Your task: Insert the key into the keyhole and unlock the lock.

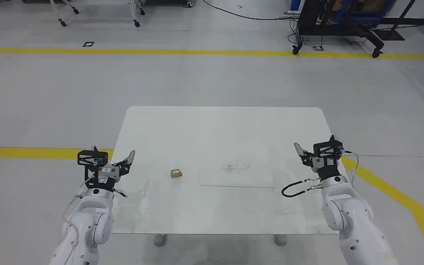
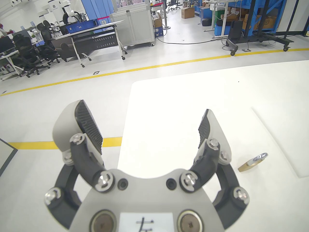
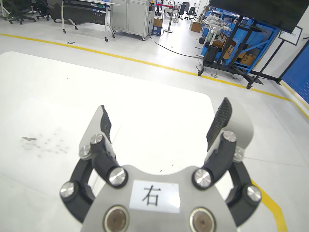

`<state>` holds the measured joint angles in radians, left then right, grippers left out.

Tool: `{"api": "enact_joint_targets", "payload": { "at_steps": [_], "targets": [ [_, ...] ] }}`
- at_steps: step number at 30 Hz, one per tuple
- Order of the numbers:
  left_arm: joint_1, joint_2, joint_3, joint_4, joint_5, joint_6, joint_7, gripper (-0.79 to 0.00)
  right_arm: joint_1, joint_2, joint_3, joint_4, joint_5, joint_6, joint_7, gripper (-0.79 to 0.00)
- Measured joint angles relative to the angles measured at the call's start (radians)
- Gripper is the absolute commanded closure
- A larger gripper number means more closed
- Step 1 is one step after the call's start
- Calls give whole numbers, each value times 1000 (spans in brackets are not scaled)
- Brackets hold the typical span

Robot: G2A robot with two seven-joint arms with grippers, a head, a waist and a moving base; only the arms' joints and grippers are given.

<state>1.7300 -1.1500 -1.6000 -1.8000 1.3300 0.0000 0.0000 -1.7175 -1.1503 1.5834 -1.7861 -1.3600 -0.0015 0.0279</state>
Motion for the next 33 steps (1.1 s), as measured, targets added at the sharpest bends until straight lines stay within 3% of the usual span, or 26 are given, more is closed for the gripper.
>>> {"api": "enact_joint_targets", "payload": {
  "at_steps": [2,10,17,21,23,27,29,33],
  "targets": [
    [0,0,0,0,0,0,0,-785,33,-1,-37,19,-31,-26,42,-785],
    [0,0,0,0,0,0,0,-785,253,-11,-206,205,-43,-295,138,-785],
    [0,0,0,0,0,0,0,-785,403,-16,-351,348,-128,-567,107,-785],
    [0,0,0,0,0,0,0,-785,459,-22,-407,397,-191,-607,110,-699],
    [0,0,0,0,0,0,0,-785,476,-24,-427,410,-202,-621,99,-603],
    [0,0,0,0,0,0,0,-785,513,-28,-467,447,-204,-694,66,-591],
    [0,0,0,0,0,0,0,-785,530,-31,-482,469,-192,-722,56,-480],
    [0,0,0,0,0,0,0,-785,581,-43,-524,526,-183,-736,84,-474]
  ]
}}
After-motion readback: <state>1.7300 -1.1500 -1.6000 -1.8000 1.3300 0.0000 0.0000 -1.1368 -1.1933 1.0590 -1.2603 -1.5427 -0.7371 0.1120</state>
